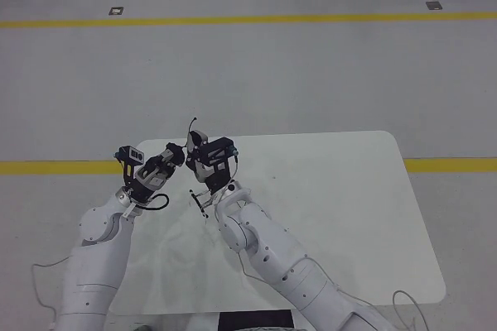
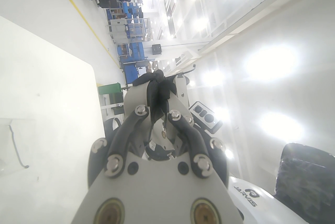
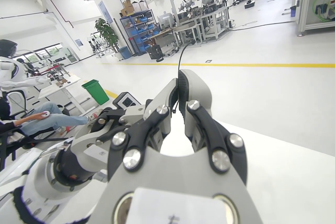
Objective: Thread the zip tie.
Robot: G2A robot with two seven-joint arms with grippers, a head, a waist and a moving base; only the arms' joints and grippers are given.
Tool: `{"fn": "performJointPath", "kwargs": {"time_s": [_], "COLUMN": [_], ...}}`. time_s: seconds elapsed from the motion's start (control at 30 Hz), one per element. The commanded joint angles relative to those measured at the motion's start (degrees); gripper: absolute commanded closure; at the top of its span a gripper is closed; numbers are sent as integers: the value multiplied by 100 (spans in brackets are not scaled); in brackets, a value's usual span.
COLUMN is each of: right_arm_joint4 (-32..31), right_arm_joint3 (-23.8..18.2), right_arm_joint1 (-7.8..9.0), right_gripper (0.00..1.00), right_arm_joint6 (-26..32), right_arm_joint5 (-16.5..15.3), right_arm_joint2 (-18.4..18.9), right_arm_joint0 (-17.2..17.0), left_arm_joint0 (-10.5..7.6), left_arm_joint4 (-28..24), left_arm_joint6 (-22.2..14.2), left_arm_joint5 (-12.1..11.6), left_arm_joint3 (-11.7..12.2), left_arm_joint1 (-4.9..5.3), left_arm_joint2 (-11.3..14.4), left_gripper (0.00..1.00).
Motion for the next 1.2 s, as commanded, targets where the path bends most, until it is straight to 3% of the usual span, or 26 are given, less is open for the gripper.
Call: {"fn": "performJointPath", "kwargs": {"time_s": [0.0, 1.17], "right_arm_joint4": [-13, -112], "right_arm_joint3": [6, -10], "right_arm_joint1": [-2, -36], "right_gripper": [100, 100], "right_arm_joint6": [2, 178], "right_arm_joint5": [8, -81], "right_arm_joint2": [7, 86], "right_arm_joint0": [-9, -71], "left_arm_joint0": [0, 0], "left_arm_joint4": [0, 0], "left_arm_joint6": [0, 0], "left_arm_joint5": [0, 0], "left_arm_joint3": [0, 0], "left_arm_joint1": [0, 0], "left_arm_joint2": [0, 0], "left_gripper": [100, 100]}}
